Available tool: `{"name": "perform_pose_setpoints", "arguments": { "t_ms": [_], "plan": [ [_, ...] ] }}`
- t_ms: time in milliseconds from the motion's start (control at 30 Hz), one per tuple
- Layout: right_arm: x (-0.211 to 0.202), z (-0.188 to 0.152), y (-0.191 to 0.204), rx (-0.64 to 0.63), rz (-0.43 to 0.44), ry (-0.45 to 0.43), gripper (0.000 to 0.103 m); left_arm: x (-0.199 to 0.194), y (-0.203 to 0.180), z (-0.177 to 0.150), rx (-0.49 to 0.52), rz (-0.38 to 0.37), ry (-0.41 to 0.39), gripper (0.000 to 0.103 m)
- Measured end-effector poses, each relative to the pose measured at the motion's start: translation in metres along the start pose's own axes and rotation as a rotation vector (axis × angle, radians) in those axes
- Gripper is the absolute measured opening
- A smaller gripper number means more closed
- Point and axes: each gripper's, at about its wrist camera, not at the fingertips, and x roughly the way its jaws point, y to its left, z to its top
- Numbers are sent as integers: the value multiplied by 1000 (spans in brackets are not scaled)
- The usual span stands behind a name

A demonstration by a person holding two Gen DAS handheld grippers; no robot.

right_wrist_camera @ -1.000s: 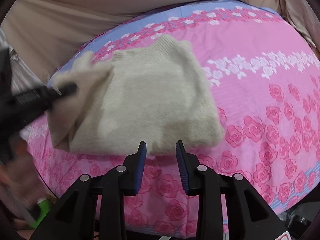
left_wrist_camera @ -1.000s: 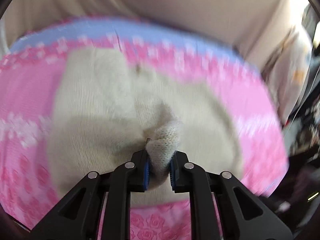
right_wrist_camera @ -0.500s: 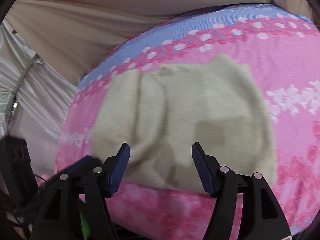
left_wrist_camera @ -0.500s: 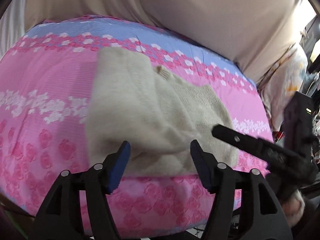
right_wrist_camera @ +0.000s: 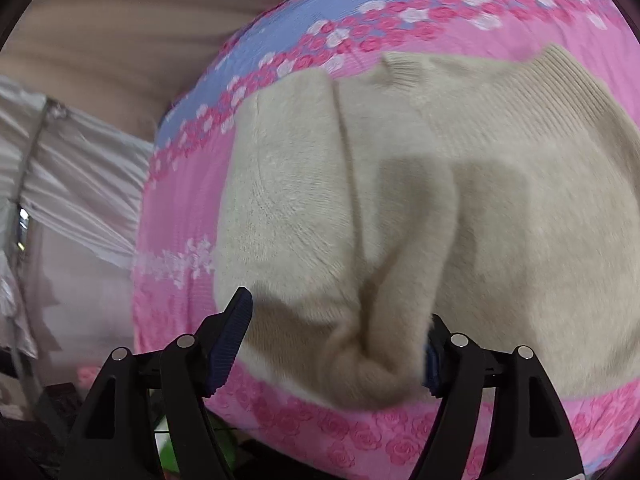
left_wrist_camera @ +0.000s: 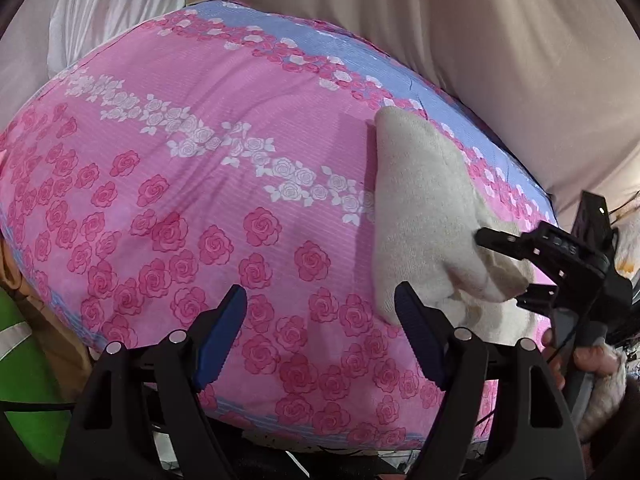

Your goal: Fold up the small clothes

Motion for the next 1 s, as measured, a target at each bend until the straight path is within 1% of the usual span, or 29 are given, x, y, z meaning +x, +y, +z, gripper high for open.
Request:
{"name": "perform_pose_setpoints", "arguments": {
  "t_ms": [33, 67, 100, 133, 200, 267, 333, 367, 400, 433, 467, 500, 567, 600, 633, 667, 700, 733, 800, 833, 867, 900, 967, 1000],
  "plan": [
    [5, 1, 8, -34, -15, 6, 67, 0, -1, 0, 1, -3, -4, 74],
    [7, 0, 15, -73, -23, -2, 36, -1, -1, 2, 3, -6, -14, 74],
    [6, 0, 23, -112, -33, -5, 18, -1, -2, 4, 4, -8, -20, 74],
    [-1, 0, 30, -130, -2, -25, 18, -1, -4, 6, 7, -12, -24, 74],
    [-29, 0, 41, -154, 84, -100, 16, -2, -7, 9, 5, -14, -31, 74],
    [-73, 0, 46, -168, 147, -214, 16, -1, -12, 13, 8, -22, -35, 74],
    [-108, -2, 36, -149, 166, -296, 16, 1, -21, 18, 25, -35, -36, 74],
    [-128, -6, 21, -125, 151, -342, 16, 2, -26, 19, 35, -41, -37, 74],
    [-139, -10, 7, -103, 126, -369, 16, 3, -30, 20, 45, -46, -37, 74],
    [-148, -17, -17, -75, 88, -388, 16, 6, -38, 21, 60, -54, -32, 74],
    [-149, -25, -42, -40, 41, -393, 16, 9, -45, 21, 74, -63, -26, 74],
    [-143, -33, -72, 14, -6, -376, 16, 12, -51, 20, 84, -68, -19, 74],
    [-118, -50, -126, 120, -72, -311, 16, 22, -69, 17, 120, -83, 11, 74],
    [-99, -60, -156, 177, -110, -258, 17, 27, -78, 15, 140, -91, 28, 74],
    [-85, -67, -174, 221, -108, -225, 18, 32, -87, 13, 159, -95, 41, 74],
    [-81, -73, -184, 259, -64, -228, 20, 34, -94, 11, 173, -96, 49, 74],
    [-83, -76, -188, 304, -6, -253, 26, 37, -101, 10, 189, -98, 59, 74],
    [-87, -76, -186, 317, 11, -268, 29, 40, -111, 8, 208, -101, 69, 74],
    [-96, -69, -176, 279, 3, -284, 43, 42, -123, 4, 234, -106, 77, 74],
    [-100, -66, -173, 258, 3, -284, 48, 45, -130, 2, 248, -108, 83, 74],
    [-102, -61, -170, 243, 5, -280, 56, 47, -134, 0, 258, -109, 89, 74],
    [-103, -55, -168, 230, 11, -276, 60, 49, -139, -2, 266, -109, 95, 74],
    [-97, -45, -166, 224, 13, -273, 61, 51, -149, -5, 284, -113, 101, 74],
    [-95, -43, -164, 214, 11, -265, 53, 51, -153, -6, 292, -113, 101, 74]
  ]
}}
